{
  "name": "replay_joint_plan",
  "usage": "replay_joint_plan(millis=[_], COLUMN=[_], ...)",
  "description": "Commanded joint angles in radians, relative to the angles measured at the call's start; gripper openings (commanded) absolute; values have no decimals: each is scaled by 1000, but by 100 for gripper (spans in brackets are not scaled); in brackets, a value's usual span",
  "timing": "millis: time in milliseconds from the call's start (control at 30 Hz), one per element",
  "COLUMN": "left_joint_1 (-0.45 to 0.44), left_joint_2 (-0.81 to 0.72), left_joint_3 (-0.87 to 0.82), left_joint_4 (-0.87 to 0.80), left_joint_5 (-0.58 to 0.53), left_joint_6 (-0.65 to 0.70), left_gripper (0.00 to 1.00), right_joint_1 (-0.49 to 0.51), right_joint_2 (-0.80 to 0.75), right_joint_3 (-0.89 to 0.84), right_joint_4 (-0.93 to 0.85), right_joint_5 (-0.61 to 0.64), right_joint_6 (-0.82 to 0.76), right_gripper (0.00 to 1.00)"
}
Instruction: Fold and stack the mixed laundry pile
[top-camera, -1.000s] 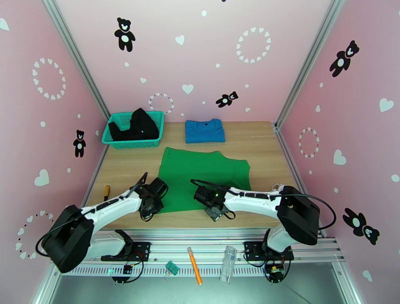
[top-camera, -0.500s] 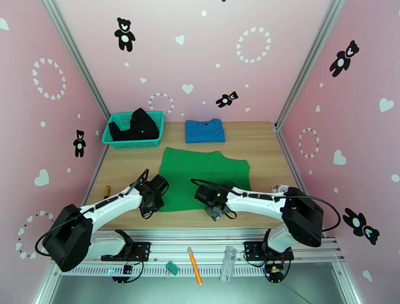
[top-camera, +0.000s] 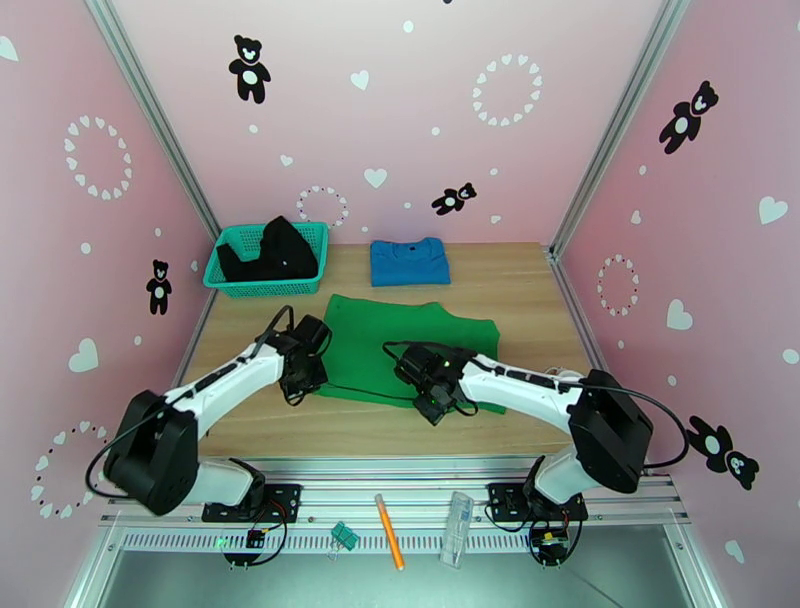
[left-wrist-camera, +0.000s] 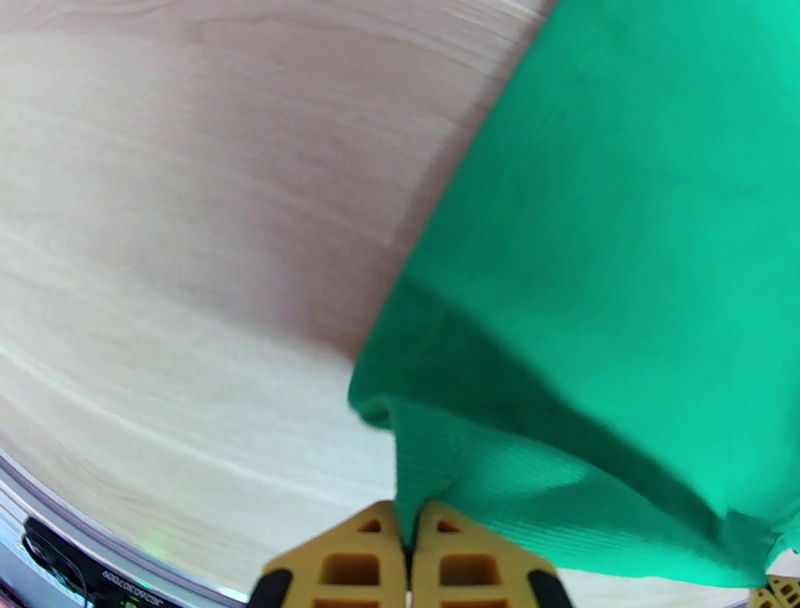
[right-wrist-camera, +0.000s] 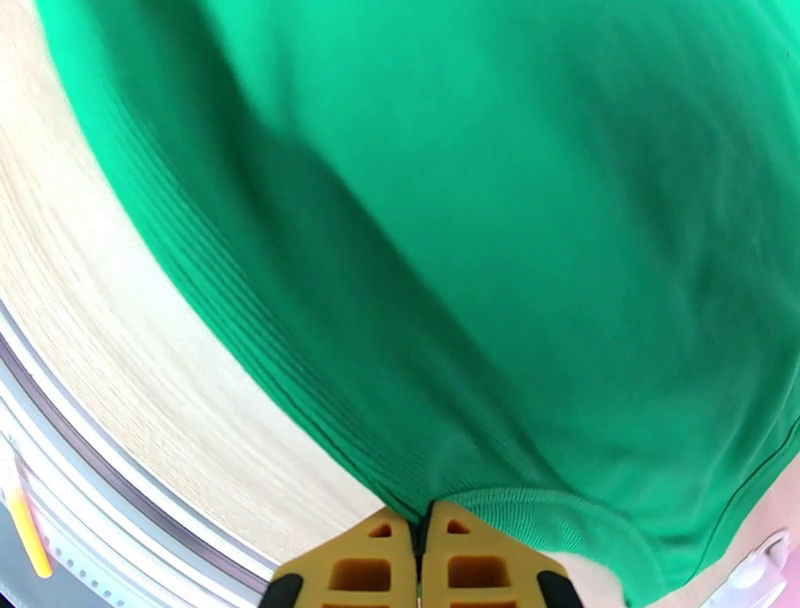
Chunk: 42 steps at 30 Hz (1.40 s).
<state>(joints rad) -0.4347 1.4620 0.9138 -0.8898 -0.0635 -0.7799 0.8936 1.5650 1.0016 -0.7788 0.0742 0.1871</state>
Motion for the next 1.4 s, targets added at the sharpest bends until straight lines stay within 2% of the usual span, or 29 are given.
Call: replay_joint_plan(millis=[0, 300, 367, 433, 533, 600, 667, 733, 867, 967, 1033, 1133, 1233, 1367], left_joint_1=[16, 39, 44, 52, 69, 83, 93, 101, 103, 102, 102, 96, 83, 65], left_joint_2=[56, 185, 199, 211, 218, 220, 223, 229, 231, 215, 185, 124, 77, 53], left_joint_3=[68, 193, 203, 206, 203, 202, 203, 209, 220, 214, 194, 154, 126, 99], left_joint_4=[8, -12, -17, -19, -18, -18, -18, -18, -6, -11, -14, -21, -42, -56], left_joint_5=[7, -15, -20, -24, -26, -31, -35, -35, -22, -6, 14, 48, 70, 90], left_joint_6=[54, 76, 76, 76, 72, 70, 68, 68, 64, 68, 72, 80, 99, 116], left_gripper=[0, 1, 9, 24, 40, 48, 51, 52, 51, 46, 35, 22, 12, 4], right_joint_1=[-20, -65, -73, -84, -104, -116, -126, -137, -143, -143, -143, -143, -143, -143], right_joint_2=[48, 166, 181, 192, 199, 197, 192, 191, 195, 202, 208, 214, 210, 197], right_joint_3=[61, 126, 133, 140, 150, 155, 157, 160, 162, 158, 157, 160, 161, 163], right_joint_4=[-40, -46, -44, -40, -45, -51, -55, -58, -52, -41, -34, -33, -33, -35], right_joint_5=[-20, -17, -12, -7, 4, 15, 27, 36, 67, 74, 79, 88, 87, 88], right_joint_6=[-74, -117, -118, -120, -120, -117, -108, -91, -47, -5, 26, 63, 91, 114], right_gripper=[0, 0, 0, 0, 0, 0, 0, 6, 14, 20, 28, 33, 33, 30])
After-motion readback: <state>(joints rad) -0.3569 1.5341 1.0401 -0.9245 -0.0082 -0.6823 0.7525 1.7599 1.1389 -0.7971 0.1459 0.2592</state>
